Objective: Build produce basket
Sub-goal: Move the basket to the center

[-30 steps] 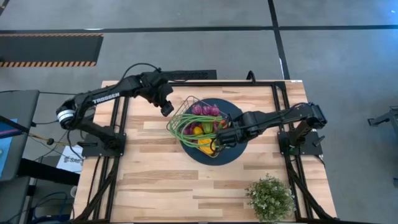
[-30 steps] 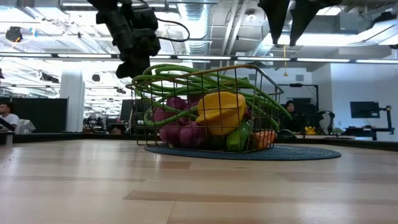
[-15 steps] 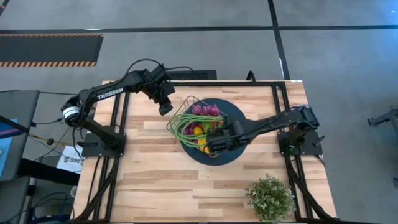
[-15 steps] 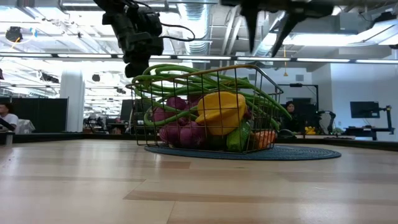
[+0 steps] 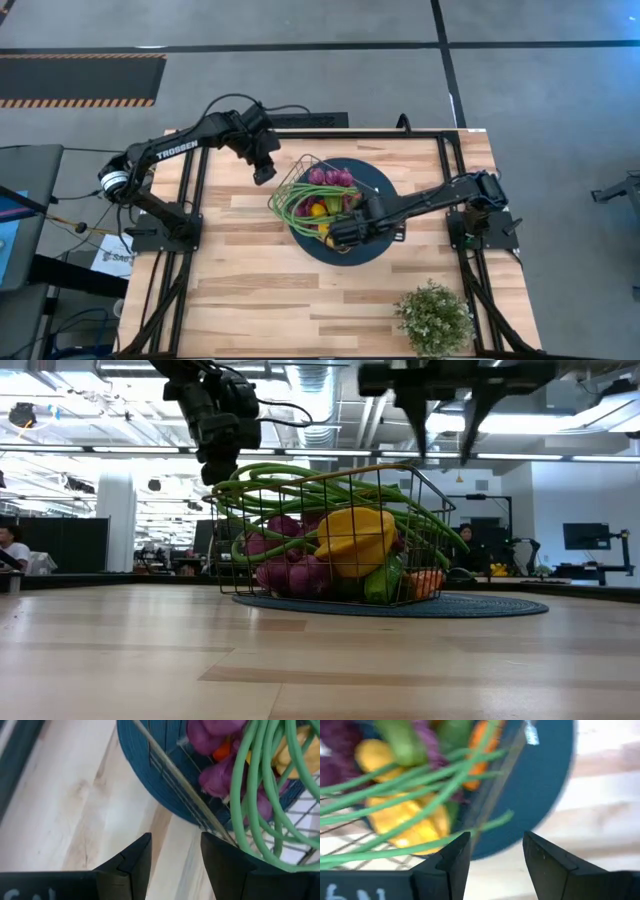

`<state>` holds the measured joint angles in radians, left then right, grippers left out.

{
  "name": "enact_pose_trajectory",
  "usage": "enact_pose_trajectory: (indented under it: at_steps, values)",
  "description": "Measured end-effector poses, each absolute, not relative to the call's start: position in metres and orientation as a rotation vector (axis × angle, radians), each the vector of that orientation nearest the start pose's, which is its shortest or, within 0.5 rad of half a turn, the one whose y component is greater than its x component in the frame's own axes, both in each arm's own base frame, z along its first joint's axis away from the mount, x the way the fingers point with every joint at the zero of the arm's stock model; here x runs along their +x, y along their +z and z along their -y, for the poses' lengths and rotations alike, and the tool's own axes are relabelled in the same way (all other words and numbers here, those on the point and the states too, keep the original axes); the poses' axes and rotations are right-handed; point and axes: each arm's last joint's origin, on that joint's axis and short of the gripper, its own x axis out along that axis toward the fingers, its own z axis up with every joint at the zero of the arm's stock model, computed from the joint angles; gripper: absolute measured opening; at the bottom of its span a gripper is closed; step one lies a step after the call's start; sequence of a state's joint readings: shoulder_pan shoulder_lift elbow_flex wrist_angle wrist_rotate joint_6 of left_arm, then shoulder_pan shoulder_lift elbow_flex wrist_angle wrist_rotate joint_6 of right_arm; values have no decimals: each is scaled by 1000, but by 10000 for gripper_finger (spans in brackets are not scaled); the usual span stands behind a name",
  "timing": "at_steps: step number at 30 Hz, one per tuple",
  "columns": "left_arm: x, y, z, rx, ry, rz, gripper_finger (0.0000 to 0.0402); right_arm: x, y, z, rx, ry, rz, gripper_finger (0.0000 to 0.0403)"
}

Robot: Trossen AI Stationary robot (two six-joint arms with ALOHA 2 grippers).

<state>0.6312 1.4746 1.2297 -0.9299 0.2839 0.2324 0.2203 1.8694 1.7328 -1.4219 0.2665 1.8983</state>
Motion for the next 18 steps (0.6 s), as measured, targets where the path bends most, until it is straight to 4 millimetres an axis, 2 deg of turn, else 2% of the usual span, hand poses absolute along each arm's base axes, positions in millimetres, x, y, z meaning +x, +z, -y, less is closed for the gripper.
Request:
enact_pose_trajectory:
  at_steps: [3, 10, 18]
  values:
    - [236, 278, -162, -300, 185, -1054, 155, 337, 286, -72, 1156, -1398, -944, 201]
    - [239, 280, -165, -298, 204, -1009, 155, 333, 286, -75, 1178, -1481, -860, 205]
    - [242, 281, -160, -403, 134, -969, 155, 333, 287, -72, 1143, -1494, -803, 204]
